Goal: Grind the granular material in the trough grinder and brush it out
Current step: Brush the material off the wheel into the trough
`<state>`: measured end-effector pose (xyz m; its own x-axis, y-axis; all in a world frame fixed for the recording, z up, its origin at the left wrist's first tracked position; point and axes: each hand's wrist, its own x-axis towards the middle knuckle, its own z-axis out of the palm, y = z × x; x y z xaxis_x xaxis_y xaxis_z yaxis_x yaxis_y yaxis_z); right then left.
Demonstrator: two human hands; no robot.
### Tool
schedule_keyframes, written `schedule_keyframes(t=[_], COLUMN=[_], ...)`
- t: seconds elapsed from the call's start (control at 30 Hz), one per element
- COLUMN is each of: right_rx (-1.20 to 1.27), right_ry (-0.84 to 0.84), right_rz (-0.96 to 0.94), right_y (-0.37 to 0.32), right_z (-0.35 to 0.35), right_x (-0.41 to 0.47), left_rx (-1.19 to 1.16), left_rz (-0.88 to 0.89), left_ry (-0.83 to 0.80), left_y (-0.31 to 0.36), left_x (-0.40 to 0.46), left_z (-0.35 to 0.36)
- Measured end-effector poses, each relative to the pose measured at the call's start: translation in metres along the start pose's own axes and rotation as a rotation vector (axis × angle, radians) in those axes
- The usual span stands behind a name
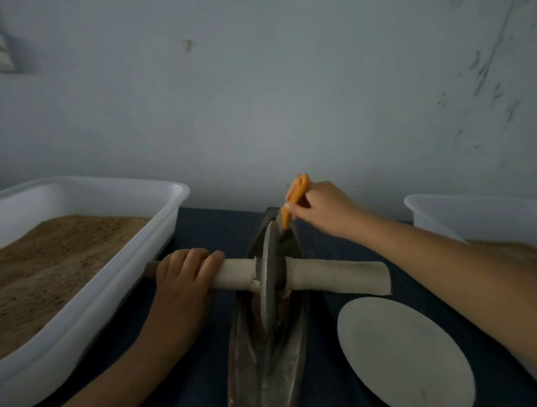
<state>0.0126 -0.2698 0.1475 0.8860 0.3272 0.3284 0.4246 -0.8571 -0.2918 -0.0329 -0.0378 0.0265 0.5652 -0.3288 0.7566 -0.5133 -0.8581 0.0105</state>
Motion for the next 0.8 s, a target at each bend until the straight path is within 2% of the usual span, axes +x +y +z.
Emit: schedule_keyframes(t=[0.17,0.27,0.33,0.47,0.57,0.7,0.8], right_rx=[0.088,0.257,0.235,0.311,0.445,0.347,0.388], right_ry=[-0.154,-0.058,0.004,-0.080,0.064,0.077,0.112], right_rz=[0.019,0.058,0.041,0.074,0.115,0.156,0.205], right_y=[0.003,0.005,0.005,0.011,0.019,0.025,0.027], right_z=[0.007,-0.005,-0.005,0.006,0.000,-0.004,-0.011], right_x=[-0.008,-0.004,-0.001,-0.002,-0.006,-0.014,-0.020], left_rx=[-0.002,0.002,0.005,0.002,0.000,0.003,0.001], left_rz=[0.000,0.000,-0.004,-0.011,-0.011,-0.009,-0.007], left_ry=[-0.004,-0.005,-0.006,-0.006,-0.003,-0.001,0.000], left_y=[-0.001,-0.002,-0.001,-0.001,-0.001,-0.001,0.000], left_x=[0.002,0.001,0.000,0.001,0.002,0.002,0.002], left_z=[0.002,0.002,0.001,0.001,0.002,0.001,0.000])
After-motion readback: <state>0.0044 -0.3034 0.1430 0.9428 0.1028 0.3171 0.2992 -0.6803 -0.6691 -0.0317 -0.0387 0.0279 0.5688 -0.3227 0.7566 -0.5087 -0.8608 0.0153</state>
